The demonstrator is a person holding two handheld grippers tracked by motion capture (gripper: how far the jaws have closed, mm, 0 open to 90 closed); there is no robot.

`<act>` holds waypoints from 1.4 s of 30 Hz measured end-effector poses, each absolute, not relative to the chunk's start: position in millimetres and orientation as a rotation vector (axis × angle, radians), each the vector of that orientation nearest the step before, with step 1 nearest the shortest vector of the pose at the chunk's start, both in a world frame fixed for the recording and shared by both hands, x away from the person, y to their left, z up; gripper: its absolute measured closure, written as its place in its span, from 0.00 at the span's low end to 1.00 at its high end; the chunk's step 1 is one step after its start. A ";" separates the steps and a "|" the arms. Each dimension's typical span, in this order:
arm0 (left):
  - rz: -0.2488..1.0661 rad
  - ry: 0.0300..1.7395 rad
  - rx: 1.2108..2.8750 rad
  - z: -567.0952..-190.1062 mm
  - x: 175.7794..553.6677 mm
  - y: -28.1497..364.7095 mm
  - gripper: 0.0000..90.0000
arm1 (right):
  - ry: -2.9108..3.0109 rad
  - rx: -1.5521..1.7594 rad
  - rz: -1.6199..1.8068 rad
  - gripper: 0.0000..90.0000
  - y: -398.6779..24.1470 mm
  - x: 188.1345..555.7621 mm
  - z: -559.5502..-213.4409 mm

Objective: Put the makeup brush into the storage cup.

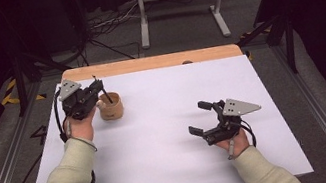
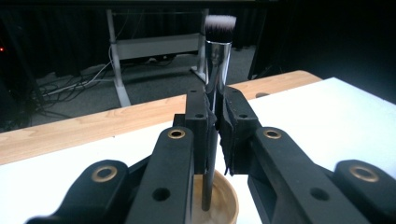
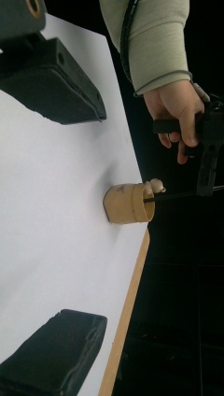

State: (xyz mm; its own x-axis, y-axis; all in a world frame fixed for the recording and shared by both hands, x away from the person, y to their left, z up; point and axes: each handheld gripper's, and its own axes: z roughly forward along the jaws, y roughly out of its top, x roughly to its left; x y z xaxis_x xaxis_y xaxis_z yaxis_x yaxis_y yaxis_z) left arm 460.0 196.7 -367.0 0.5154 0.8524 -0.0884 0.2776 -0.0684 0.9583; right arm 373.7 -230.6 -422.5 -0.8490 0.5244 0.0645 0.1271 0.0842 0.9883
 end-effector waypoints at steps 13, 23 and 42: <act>0.618 0.998 1.638 -379.2 462.9 195.6 0.91 | 2.062 0.647 1.830 0.04 -230.5 373.5 -421.7; 0.586 0.953 1.613 -379.4 457.6 197.4 0.62 | 2.046 0.653 1.833 0.04 -234.8 373.4 -418.3; 0.583 0.787 1.589 -368.9 424.4 220.7 0.08 | 2.022 0.661 1.827 0.04 -245.3 375.6 -412.6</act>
